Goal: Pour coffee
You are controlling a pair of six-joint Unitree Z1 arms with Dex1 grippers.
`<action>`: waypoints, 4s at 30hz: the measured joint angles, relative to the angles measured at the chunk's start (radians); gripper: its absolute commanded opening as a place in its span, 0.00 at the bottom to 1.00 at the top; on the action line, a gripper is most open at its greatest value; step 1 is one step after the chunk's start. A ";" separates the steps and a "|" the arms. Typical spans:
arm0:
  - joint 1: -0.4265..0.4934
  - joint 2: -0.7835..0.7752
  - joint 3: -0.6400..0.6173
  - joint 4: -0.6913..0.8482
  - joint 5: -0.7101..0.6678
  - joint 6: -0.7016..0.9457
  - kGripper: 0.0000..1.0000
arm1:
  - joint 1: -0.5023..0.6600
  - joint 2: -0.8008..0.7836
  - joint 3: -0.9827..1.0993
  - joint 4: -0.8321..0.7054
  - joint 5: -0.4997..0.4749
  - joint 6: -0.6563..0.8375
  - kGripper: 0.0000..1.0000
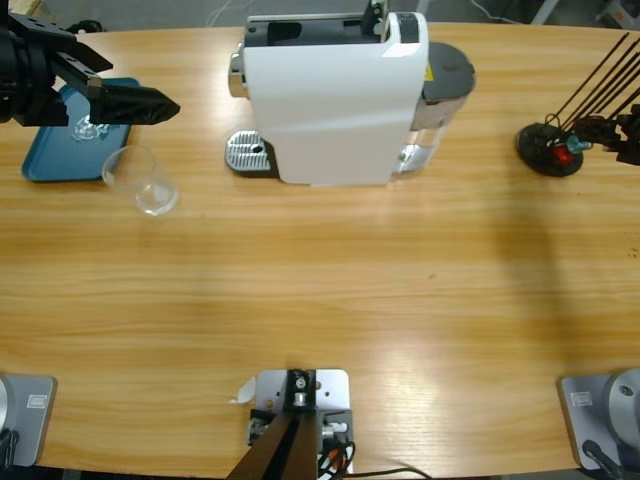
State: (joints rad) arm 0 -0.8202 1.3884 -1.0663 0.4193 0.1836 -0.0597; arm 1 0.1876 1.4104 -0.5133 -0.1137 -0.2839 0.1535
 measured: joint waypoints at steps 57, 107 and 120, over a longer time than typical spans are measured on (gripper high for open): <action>0.000 0.027 0.000 0.000 0.000 0.000 0.99 | -0.031 0.063 0.089 -0.210 0.039 -0.073 0.00; 0.000 0.036 0.012 0.000 0.000 0.000 0.99 | -0.035 -0.073 -0.046 -0.016 0.001 -0.088 0.00; -0.002 0.036 0.014 0.000 -0.001 0.000 0.99 | -0.035 -0.148 -0.134 0.075 -0.015 -0.089 0.00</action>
State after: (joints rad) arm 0 -0.8224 1.4247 -1.0520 0.4193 0.1823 -0.0597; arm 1 0.1528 1.2626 -0.6471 -0.0384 -0.2986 0.0643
